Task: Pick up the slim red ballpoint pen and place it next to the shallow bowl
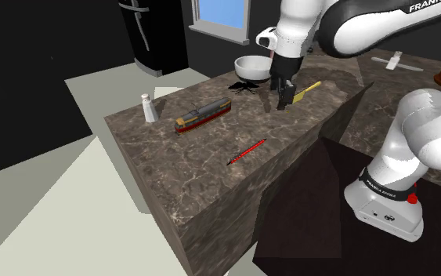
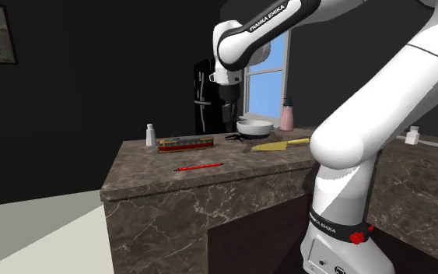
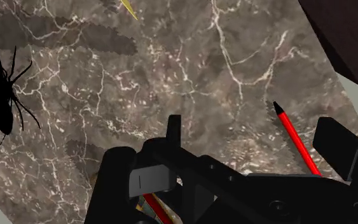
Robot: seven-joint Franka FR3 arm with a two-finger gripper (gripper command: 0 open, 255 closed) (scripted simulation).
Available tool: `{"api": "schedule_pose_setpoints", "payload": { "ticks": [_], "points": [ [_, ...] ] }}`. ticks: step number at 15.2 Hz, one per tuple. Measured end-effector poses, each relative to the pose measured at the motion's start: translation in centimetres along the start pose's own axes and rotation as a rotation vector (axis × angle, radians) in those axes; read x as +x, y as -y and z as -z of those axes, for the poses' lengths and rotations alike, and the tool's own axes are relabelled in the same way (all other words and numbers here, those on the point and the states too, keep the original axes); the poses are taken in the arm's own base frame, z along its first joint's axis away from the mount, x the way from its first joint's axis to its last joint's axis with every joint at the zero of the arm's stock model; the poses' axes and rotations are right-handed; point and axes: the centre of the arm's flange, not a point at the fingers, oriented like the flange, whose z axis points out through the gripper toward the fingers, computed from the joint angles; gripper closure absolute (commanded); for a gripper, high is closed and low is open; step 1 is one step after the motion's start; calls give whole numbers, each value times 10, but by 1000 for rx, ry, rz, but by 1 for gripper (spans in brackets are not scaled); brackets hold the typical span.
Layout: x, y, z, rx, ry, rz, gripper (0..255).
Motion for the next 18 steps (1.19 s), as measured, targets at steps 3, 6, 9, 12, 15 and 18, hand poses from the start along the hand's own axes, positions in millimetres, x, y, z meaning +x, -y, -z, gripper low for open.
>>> {"api": "schedule_pose_setpoints", "payload": {
  "ticks": [3, 6, 9, 12, 15, 18],
  "points": [
    [18, 33, -19, -36, -24, 186, 0],
    [31, 66, -42, -70, -48, 372, 0],
    [35, 96, -64, -101, -69, 537, 0],
    [36, 100, -79, -108, -75, 574, 0],
    [38, 100, -93, -110, -76, 579, 0],
    [40, 99, -105, -109, -76, 579, 0]
  ]
}}
